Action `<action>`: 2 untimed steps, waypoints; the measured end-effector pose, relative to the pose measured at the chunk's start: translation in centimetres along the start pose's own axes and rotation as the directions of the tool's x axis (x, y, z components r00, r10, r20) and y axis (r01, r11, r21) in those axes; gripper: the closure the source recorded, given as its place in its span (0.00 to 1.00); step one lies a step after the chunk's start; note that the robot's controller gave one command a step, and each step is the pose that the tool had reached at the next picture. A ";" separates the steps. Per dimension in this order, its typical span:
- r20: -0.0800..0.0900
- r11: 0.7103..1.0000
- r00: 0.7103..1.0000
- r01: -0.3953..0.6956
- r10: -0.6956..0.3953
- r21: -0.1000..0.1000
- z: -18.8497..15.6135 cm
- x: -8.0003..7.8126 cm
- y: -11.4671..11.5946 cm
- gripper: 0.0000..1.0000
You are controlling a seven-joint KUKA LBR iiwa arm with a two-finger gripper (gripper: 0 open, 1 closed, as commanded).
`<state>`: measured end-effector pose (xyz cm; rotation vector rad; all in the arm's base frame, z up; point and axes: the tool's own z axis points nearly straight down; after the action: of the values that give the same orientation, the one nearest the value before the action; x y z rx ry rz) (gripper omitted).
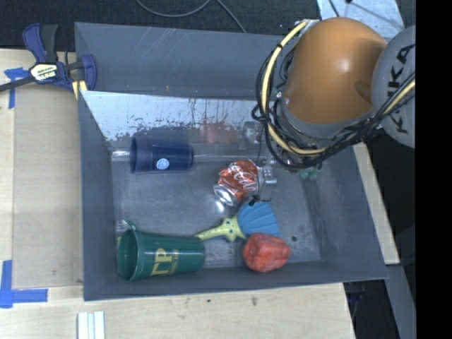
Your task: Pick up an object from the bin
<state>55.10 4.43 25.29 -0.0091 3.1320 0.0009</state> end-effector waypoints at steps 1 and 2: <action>-0.008 0.986 0.986 0.166 -0.166 -0.002 -2.3 0.6 -2.1 0.00; 0.016 0.968 0.968 0.249 -0.249 0.006 -1.6 0.1 -3.7 0.00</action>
Offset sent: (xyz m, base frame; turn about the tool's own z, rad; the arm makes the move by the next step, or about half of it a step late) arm -0.0006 -0.0457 -0.0795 -0.1006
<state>55.01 0.76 26.84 -0.4000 3.0899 -0.0070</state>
